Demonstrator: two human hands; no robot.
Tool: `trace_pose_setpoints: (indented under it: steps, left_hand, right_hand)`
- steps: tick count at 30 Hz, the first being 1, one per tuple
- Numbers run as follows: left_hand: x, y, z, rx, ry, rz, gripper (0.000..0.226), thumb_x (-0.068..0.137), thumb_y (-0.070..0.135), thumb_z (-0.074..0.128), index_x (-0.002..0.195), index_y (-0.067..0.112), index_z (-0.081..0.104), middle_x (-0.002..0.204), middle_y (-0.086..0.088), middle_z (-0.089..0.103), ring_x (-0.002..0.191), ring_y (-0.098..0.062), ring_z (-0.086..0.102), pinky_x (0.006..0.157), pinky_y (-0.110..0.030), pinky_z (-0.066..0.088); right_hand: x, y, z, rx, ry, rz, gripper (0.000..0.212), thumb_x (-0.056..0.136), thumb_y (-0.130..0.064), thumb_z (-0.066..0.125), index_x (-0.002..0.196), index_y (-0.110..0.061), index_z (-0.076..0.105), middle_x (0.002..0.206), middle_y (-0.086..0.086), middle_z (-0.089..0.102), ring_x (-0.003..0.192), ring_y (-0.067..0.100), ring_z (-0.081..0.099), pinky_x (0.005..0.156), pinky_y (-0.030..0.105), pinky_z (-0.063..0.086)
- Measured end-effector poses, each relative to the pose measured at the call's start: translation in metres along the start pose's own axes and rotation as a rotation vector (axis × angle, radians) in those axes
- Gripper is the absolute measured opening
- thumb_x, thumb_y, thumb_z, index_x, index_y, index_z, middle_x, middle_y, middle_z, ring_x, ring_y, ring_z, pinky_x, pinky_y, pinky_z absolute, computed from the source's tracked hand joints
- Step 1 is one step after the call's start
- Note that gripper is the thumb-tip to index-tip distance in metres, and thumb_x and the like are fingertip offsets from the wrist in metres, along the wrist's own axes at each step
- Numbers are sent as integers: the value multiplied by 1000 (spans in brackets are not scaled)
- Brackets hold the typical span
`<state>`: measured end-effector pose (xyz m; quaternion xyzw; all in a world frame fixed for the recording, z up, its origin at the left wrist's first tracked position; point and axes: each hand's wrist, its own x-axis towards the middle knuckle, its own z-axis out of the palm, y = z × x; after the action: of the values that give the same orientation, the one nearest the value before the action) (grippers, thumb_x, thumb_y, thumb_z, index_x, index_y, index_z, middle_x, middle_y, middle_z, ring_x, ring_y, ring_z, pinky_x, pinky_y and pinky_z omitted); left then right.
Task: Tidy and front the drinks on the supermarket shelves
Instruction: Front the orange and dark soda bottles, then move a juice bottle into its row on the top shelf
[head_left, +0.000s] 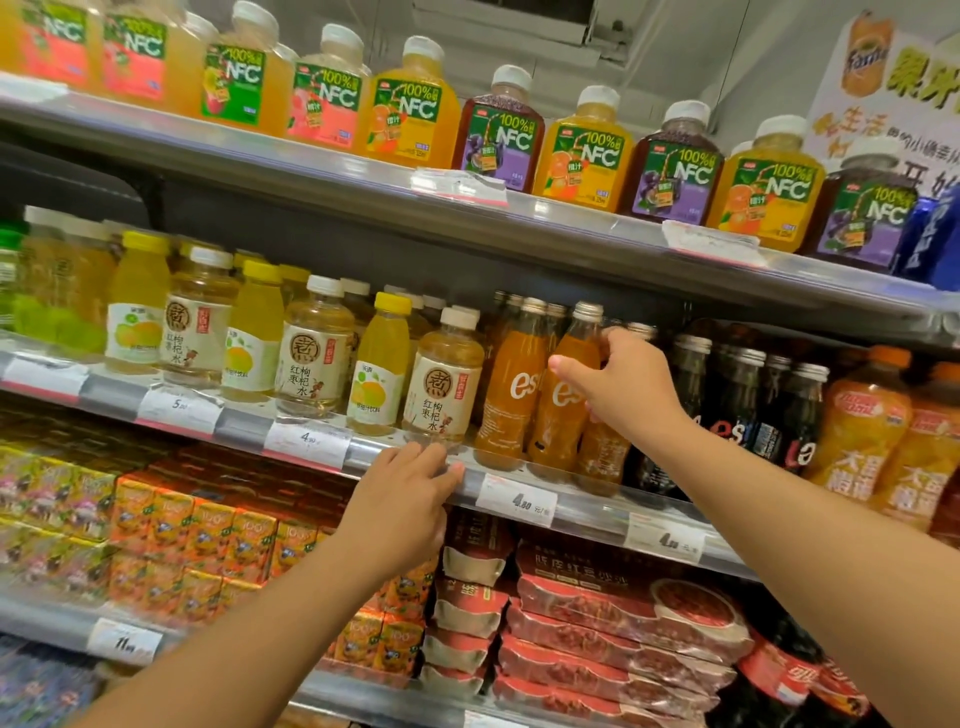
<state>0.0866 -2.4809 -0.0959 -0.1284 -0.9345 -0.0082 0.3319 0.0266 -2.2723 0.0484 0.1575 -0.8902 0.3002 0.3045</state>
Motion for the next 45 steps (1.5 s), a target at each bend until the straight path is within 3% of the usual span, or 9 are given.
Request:
trace_pose_setpoints:
  steps: [4,10,16,20,25,31,36,41,45]
  left_hand:
    - [-1,2,1,-30,-9,-23,43,71,18,60,114,18,63,98,1,56,86,-22,51,74,-35,44]
    - [-1,5,2,-31,0,-56,42,73,19,54,114,19,62,99,2,54,88,-22,49,75,-34,40]
    - [-1,4,5,-22,11,-52,44,71,19,58,114,19,63,96,3,55,86,-21,50,75,-34,43]
    - [2,5,6,-6,-19,-66,47,77,22,51,125,22,55,107,3,52,96,-21,47,84,-33,39]
    - [7,12,3,33,-72,-101,39,88,24,42,127,24,47,115,5,46,102,-19,40,85,-32,33]
    - [44,11,-65,14,112,21,27,88,22,50,112,21,63,97,6,59,86,-14,49,70,-27,46]
    - [112,13,-144,113,502,141,56,73,15,72,128,8,59,124,-14,61,113,-34,57,90,-48,51]
    - [161,1,-169,182,364,-7,82,84,29,57,153,26,12,161,-3,9,147,-25,5,117,-41,12]
    - [166,-8,-160,238,277,-39,78,84,37,56,151,30,16,158,0,18,144,-24,14,117,-40,16]
  right_hand:
    - [3,-3,6,-59,-4,22,82,84,-55,68,148,-14,36,128,8,61,101,27,67,78,44,61]
    - [8,-6,7,-135,-1,44,64,84,-55,67,127,-10,54,76,1,67,54,11,66,60,27,59]
    - [8,-7,9,-93,17,80,97,82,-50,72,154,-14,18,87,6,69,51,10,65,48,22,55]
    - [4,-11,7,-61,-13,90,102,80,-48,73,156,-17,13,91,8,70,61,13,69,62,33,62]
    - [-17,-13,-13,-38,4,-54,79,91,-44,64,153,-19,23,151,4,42,135,23,44,108,39,43]
    - [-24,-1,-98,-113,131,-385,28,92,-22,62,121,-22,62,102,-18,61,85,-3,56,73,7,40]
    - [16,14,-140,-408,304,-473,27,89,-8,64,116,-4,69,120,10,64,117,27,52,100,25,30]
    - [25,25,-136,-438,303,-462,30,93,-20,61,119,-7,68,119,8,67,111,26,56,97,39,43]
    - [24,28,-132,-447,347,-433,33,89,-25,67,117,-8,68,115,7,69,105,28,61,92,42,48]
